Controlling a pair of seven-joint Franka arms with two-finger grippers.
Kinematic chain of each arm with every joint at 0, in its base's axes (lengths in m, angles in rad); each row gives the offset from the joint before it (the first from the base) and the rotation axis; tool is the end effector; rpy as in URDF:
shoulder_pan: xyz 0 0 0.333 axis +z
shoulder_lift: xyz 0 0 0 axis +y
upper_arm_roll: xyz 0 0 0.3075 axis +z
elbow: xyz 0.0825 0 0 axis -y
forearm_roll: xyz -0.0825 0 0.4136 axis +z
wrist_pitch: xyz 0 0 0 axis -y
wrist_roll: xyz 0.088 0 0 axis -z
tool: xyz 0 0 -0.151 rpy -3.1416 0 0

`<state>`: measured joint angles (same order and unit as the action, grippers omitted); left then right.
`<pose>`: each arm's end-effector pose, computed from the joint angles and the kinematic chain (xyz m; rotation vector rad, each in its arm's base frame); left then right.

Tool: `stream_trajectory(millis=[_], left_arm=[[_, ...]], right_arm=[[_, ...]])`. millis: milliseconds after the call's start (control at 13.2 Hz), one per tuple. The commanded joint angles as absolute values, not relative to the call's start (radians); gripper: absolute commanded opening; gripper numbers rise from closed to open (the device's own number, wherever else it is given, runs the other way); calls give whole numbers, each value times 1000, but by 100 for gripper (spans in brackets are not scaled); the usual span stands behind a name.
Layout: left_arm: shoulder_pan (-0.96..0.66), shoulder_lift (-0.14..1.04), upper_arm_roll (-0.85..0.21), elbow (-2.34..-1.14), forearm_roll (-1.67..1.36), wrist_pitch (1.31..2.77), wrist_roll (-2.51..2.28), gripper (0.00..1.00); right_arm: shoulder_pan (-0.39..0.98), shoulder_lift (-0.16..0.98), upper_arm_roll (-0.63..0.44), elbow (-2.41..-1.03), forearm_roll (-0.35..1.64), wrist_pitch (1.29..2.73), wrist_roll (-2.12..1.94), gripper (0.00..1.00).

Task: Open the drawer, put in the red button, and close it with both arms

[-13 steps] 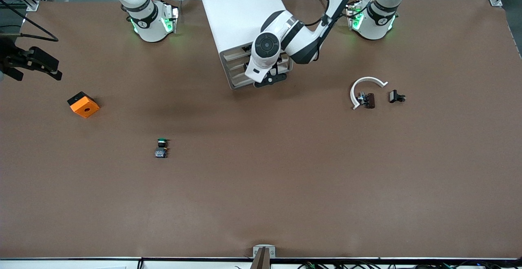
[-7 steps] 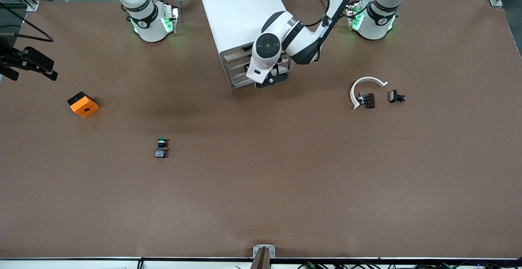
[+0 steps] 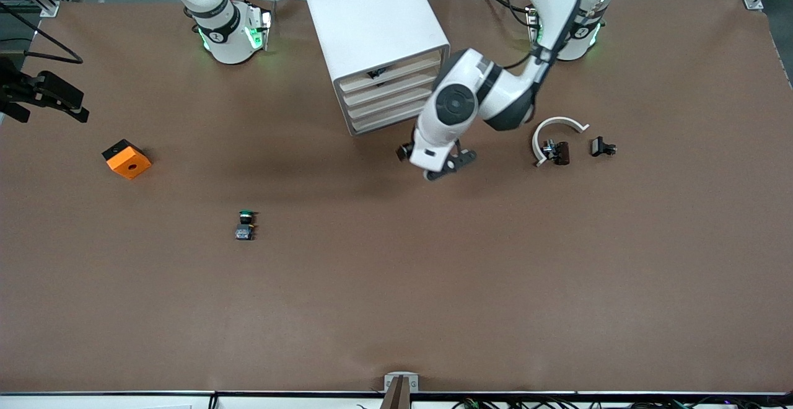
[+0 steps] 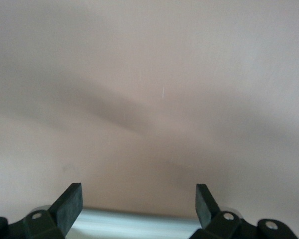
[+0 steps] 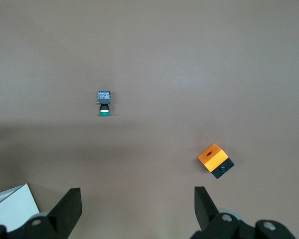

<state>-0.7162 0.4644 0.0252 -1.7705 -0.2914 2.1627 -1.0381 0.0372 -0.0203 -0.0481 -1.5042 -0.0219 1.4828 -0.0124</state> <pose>0.4996 -0.4423 0.2264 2.9315 0.7749 -0.3298 0.5689 -0.0099 0.6091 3.1208 -0.0006 -0.0021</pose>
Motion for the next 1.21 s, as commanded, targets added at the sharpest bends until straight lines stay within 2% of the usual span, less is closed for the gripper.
stream_trajectory(millis=[0,302,604,1132], left_arm=[[-611,439,17,-1711,-209,2148,-1043,100],[-448,381,18,-1643,-164,2117,-1042,100],[-322,322,17,-1517,-48,1923,-1029,100],[-124,206,23,-1440,-46,1677,-712,100]], right_arm=[[26,-28,-38,-1506,-25,1483,-21,100],[26,-28,-38,-1506,-25,1485,-21,100],[23,-28,-38,-1506,-25,1479,-23,100],[8,-17,-38,-1516,-23,1489,-21,100]])
